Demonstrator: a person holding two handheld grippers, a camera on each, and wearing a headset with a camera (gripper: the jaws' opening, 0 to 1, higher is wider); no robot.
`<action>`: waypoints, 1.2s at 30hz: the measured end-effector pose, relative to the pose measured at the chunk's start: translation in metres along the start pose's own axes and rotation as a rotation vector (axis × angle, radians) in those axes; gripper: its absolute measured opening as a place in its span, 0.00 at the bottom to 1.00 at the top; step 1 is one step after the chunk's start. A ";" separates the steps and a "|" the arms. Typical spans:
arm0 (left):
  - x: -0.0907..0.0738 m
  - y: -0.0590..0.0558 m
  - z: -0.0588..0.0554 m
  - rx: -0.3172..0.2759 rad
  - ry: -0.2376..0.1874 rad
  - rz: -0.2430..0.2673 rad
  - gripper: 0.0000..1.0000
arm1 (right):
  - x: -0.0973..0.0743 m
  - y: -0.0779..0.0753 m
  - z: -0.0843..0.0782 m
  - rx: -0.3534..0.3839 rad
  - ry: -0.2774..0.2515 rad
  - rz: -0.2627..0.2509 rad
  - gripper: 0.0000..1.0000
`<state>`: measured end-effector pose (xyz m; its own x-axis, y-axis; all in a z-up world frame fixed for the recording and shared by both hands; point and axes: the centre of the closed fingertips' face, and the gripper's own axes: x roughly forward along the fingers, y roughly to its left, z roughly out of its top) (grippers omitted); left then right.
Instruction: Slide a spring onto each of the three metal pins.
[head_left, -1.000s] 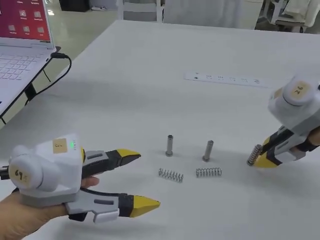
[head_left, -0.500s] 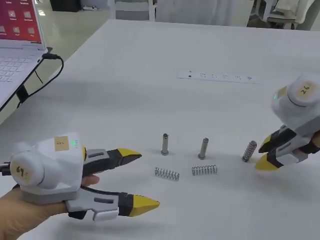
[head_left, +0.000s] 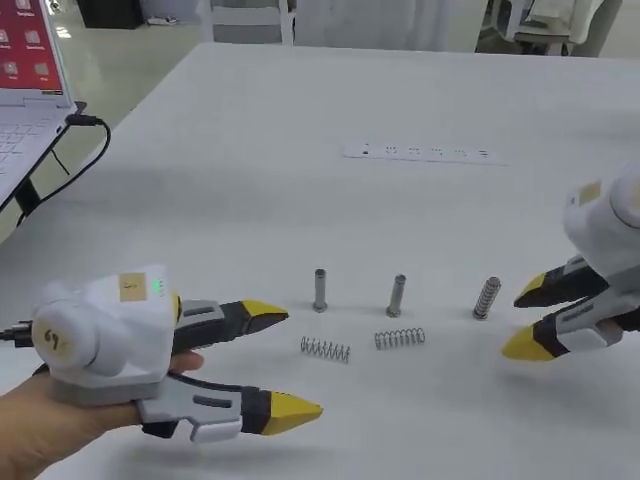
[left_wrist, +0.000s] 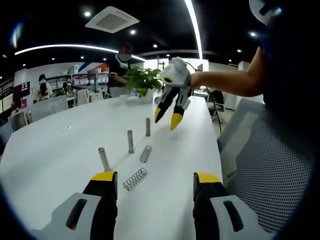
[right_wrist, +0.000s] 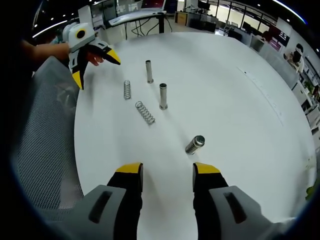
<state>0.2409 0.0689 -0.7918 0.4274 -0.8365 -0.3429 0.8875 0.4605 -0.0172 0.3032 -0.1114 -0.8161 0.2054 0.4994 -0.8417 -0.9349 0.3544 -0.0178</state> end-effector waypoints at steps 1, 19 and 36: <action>0.001 0.000 0.000 0.001 0.001 -0.002 0.56 | -0.001 0.002 0.001 0.004 -0.009 0.002 0.39; 0.017 0.001 0.004 0.036 0.047 -0.057 0.51 | -0.014 0.028 -0.004 0.042 -0.149 0.000 0.52; 0.042 0.004 0.008 0.029 0.080 -0.078 0.45 | -0.021 0.050 -0.005 0.109 -0.307 0.004 0.77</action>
<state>0.2640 0.0335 -0.7990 0.3429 -0.8425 -0.4156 0.9226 0.3852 -0.0197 0.2504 -0.1076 -0.8020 0.2948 0.7103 -0.6392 -0.9027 0.4265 0.0575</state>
